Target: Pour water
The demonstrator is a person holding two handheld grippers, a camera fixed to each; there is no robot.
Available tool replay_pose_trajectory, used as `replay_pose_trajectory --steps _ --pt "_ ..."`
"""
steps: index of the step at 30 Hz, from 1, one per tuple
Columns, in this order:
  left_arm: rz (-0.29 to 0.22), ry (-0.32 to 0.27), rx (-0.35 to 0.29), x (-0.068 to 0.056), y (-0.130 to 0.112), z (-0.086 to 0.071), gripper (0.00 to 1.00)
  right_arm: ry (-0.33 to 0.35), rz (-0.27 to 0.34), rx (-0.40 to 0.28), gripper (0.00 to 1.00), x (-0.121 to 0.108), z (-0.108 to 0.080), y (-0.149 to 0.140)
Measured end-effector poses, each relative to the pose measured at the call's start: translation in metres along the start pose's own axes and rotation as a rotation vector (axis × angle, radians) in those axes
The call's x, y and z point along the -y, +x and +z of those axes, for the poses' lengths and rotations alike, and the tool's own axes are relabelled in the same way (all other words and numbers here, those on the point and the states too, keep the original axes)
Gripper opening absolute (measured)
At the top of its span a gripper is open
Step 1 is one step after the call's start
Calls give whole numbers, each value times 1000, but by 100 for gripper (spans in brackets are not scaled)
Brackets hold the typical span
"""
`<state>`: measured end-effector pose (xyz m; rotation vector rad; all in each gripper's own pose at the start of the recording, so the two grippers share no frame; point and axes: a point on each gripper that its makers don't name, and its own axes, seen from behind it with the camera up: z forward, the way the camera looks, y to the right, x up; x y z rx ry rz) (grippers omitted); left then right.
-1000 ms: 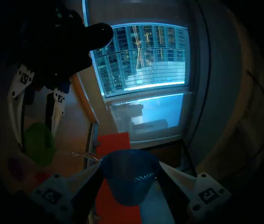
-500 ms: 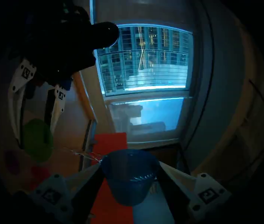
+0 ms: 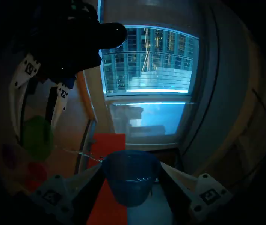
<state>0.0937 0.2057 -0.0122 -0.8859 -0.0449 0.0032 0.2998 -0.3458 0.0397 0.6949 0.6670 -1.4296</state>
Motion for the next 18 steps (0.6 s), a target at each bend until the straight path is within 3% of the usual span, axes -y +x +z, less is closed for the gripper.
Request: replay_pose_trajectory --steps 18 --pt "-4 6 -9 1 2 -1 85 -13 -128 -12 90 -6 1 9"
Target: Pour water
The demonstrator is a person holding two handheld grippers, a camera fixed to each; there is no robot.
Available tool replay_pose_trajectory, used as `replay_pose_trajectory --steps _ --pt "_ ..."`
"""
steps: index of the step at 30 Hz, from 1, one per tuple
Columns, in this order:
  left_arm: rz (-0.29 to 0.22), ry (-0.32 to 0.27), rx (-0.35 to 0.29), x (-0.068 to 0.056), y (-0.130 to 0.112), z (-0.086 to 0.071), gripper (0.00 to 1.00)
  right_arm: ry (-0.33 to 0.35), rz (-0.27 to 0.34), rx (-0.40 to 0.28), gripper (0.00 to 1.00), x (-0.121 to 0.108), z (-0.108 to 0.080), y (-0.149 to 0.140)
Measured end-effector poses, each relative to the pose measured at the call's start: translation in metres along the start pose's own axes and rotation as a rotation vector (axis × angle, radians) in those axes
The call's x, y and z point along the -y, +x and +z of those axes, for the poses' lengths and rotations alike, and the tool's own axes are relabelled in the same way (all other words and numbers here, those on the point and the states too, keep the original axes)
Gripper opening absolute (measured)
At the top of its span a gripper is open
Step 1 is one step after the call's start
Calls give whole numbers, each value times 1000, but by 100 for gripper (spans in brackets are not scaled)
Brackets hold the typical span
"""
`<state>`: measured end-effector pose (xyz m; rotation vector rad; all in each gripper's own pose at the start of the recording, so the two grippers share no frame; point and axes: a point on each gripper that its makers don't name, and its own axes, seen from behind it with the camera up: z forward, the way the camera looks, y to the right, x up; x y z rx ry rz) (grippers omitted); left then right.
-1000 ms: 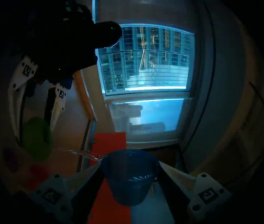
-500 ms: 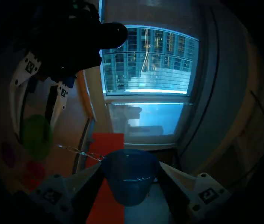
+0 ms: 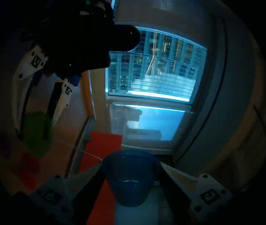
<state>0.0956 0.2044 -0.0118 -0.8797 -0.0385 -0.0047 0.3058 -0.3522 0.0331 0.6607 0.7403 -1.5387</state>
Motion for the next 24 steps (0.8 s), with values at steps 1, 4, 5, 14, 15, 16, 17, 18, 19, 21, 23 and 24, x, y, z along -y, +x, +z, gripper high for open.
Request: replay_pose_trajectory --steps 1,4,5,14,15,16,17,18,19,21,23,24 --pt "0 0 0 0 0 0 85 0 -6 0 90 0 0 0" --pt "0 1 0 0 0 0 86 -1 -24 -1 90 0 0 2" --pt "1 1 0 0 0 0 85 -1 -29 -1 90 1 0 3" --pt "3 4 -5 0 2 -1 86 -6 -32 -4 90 0 -1 8" --pt "2 4 -6 0 2 -1 86 -6 -29 -3 90 0 -2 8" --pt "3 4 -6 0 2 -1 86 -6 -24 -3 90 0 -2 7" --pt "4 4 -6 0 3 -1 86 -5 -19 -2 90 1 -2 7" --pt "4 4 -6 0 3 -1 86 -5 -14 -2 90 1 -2 7" --pt "5 4 -6 0 3 -1 86 -3 -5 -1 90 2 -3 6" --pt "7 4 -6 -1 3 -2 86 1 15 0 90 4 -3 5" --pt "10 5 -6 -1 3 -2 86 5 51 4 90 6 -4 3" --pt "11 6 -6 -1 4 -3 86 6 69 6 90 6 -5 2"
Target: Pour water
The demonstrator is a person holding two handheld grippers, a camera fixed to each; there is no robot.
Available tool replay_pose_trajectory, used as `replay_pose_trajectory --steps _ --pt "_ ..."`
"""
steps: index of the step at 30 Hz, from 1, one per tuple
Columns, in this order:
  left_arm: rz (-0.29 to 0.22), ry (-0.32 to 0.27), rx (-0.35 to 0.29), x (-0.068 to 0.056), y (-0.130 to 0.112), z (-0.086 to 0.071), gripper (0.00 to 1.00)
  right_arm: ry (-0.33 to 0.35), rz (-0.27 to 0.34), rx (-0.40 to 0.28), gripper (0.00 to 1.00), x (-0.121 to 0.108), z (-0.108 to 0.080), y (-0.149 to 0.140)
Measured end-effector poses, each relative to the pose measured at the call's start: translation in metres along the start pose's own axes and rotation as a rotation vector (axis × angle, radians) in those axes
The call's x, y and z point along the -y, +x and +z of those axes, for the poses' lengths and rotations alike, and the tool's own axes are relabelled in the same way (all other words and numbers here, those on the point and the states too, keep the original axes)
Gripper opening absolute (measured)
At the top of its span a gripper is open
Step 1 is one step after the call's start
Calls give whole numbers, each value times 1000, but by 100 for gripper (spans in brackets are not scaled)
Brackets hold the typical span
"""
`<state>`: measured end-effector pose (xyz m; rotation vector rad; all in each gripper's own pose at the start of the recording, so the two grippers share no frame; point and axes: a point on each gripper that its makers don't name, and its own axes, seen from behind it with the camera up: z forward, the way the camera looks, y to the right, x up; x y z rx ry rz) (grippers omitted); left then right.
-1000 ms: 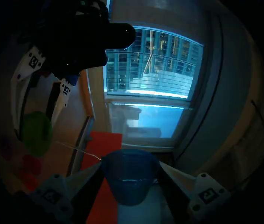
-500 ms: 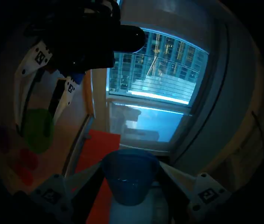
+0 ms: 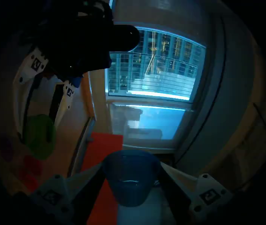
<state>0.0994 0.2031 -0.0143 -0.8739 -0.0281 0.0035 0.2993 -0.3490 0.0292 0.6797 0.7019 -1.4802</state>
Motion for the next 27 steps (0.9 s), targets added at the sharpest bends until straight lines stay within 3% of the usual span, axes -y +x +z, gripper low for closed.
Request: replay_pose_trajectory --steps 12,27 --pt "13 18 -5 5 4 -5 86 8 398 -4 90 3 -14 -7" --pt "30 20 -5 4 8 -5 85 57 940 -57 91 11 -32 18"
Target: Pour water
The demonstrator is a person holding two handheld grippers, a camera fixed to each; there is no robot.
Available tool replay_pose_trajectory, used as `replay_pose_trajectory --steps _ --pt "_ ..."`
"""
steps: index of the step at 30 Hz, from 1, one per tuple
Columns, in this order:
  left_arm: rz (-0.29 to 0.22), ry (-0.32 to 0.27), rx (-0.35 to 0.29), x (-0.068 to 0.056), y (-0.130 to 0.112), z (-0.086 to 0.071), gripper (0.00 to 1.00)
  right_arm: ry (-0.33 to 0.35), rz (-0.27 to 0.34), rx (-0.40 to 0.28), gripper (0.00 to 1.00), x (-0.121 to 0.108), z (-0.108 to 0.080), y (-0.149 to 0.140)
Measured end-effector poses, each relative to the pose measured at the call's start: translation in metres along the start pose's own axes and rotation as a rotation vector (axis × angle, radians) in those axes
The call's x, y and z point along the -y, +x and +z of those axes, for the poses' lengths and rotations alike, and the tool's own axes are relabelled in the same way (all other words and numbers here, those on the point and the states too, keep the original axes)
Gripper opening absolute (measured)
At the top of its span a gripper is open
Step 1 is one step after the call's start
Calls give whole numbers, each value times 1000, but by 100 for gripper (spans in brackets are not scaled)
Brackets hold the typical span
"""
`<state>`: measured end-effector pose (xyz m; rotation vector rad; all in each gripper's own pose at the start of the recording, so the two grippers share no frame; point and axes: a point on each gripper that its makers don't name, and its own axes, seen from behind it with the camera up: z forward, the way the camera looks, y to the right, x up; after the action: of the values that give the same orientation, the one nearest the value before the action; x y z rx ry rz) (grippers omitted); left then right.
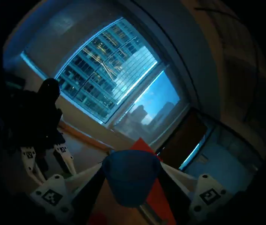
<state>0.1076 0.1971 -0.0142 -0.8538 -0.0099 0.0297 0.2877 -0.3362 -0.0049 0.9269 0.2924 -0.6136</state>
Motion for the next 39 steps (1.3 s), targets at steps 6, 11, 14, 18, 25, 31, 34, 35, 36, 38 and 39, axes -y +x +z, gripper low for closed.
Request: replay_pose_trajectory --steps 6,11,14,18,25,31,34,35,36,38,39 --pt "12 3 5 0 2 1 85 18 237 0 90 3 -2 2" --pt "16 6 6 1 2 1 85 34 392 -2 90 3 -5 6" --pt "17 9 7 2 2 2 85 32 442 2 90 1 -7 3" --pt "20 13 9 3 3 3 86 21 469 14 91 -2 -11 -2" --pt "25 24 10 6 5 0 86 -6 488 31 91 -9 -25 -13" --pt "28 43 12 13 8 -3 86 -40 523 52 91 -19 -43 -31" --pt "29 50 12 16 10 -5 85 -60 541 63 90 -25 -53 -41" --pt "30 52 13 17 10 -5 85 -67 546 67 91 -27 -57 -45" --pt "30 53 13 18 11 -6 85 -74 551 71 91 -29 -60 -48" --pt "33 57 14 19 11 -7 85 -84 562 82 91 -31 -67 -55" --pt "34 59 15 19 12 -7 85 -89 567 88 91 -32 -70 -59"
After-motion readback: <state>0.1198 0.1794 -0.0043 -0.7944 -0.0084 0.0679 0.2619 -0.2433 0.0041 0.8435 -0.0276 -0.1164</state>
